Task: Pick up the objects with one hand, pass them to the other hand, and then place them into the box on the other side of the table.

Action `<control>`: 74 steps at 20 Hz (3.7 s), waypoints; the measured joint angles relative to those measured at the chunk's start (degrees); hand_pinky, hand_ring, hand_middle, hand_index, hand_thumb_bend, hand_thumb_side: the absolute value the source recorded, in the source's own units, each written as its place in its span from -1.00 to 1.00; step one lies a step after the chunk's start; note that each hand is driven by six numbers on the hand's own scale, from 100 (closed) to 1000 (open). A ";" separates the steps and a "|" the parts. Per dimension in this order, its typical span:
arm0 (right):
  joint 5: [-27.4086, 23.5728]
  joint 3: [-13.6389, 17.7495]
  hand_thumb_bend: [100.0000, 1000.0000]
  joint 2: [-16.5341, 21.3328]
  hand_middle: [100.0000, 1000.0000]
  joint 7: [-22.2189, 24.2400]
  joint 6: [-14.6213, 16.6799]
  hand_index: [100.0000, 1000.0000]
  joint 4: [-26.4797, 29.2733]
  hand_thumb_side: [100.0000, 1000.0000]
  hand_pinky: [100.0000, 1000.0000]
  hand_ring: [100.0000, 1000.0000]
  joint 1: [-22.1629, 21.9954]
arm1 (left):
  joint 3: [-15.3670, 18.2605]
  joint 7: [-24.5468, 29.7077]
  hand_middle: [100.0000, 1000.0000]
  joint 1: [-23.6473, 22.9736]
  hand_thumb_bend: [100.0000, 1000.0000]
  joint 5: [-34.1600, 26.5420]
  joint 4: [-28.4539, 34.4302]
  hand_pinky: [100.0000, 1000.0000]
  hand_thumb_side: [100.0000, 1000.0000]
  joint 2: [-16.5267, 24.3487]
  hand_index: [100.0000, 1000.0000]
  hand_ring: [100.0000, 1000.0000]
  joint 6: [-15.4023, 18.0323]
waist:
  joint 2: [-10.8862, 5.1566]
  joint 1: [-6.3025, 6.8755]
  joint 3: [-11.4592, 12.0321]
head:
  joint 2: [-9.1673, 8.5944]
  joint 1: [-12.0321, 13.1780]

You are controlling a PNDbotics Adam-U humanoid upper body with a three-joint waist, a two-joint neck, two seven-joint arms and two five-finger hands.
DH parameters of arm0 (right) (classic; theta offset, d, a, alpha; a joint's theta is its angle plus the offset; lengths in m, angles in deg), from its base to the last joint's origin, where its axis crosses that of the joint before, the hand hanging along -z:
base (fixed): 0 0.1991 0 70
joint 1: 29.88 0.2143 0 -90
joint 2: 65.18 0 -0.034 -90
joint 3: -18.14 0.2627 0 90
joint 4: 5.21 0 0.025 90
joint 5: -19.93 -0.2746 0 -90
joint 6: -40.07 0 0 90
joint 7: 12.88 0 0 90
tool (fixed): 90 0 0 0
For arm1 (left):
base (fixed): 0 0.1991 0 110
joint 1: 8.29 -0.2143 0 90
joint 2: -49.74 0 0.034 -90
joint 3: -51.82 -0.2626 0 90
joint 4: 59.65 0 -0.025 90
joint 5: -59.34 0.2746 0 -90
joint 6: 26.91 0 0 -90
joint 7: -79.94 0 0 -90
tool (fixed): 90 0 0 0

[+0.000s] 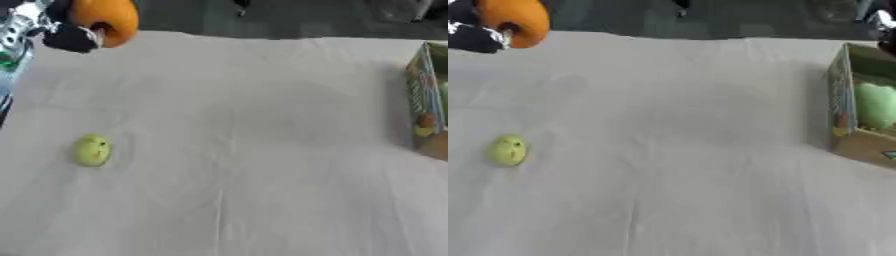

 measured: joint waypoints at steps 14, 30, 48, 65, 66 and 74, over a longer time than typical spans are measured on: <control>6.80 -8.72 -1.00 4.11 0.60 14.82 9.21 0.82 4.25 -0.60 0.90 0.96 8.13 | -2.85 -13.88 -0.04 -7.22 -1.00 1.48 3.22 0.12 -0.92 -13.81 -0.08 0.13 6.95 | -0.33 -1.11 0.30 | 0.40 0.00; 22.23 -21.76 -0.99 -1.52 0.61 34.17 13.14 0.78 4.55 -0.55 0.86 0.95 18.60 | -4.12 -21.69 -0.06 -9.82 -1.00 8.04 -4.11 0.10 -0.86 -22.20 -0.09 0.12 13.51 | -0.85 -2.03 0.22 | 2.01 -1.04; 35.92 -28.06 -0.84 -13.09 0.63 39.60 13.03 0.79 -4.81 -0.49 0.85 0.95 24.25 | -6.56 -24.20 -0.05 -10.11 -1.00 15.12 -4.96 0.12 -0.99 -25.96 -0.08 0.13 19.36 | -1.09 -2.17 0.39 | 2.54 -2.23; 48.27 -29.99 -0.46 -17.10 0.63 39.22 20.22 0.80 -14.42 -0.49 0.80 0.93 25.09 | -6.97 -25.10 -0.07 -10.03 -1.00 14.54 -3.62 0.11 -0.94 -26.92 -0.09 0.12 20.49 | -1.09 -2.47 1.18 | 3.03 -2.81; 48.61 -29.99 -0.48 -17.34 0.62 38.89 20.18 0.80 -14.86 -0.49 0.80 0.92 25.09 | -7.00 -25.17 -0.07 -10.00 -1.00 14.34 -3.50 0.11 -0.93 -26.92 -0.09 0.12 20.61 | -1.09 -2.47 1.22 | 3.03 -2.88; 47.80 -30.02 -0.62 -18.39 0.58 34.36 17.56 0.78 -16.29 -0.59 0.79 0.89 25.58 | -7.83 -24.95 -0.07 -10.00 -1.00 12.28 -3.30 0.10 -0.89 -26.99 -0.09 0.12 22.04 | -1.09 -2.51 1.51 | 3.04 -3.01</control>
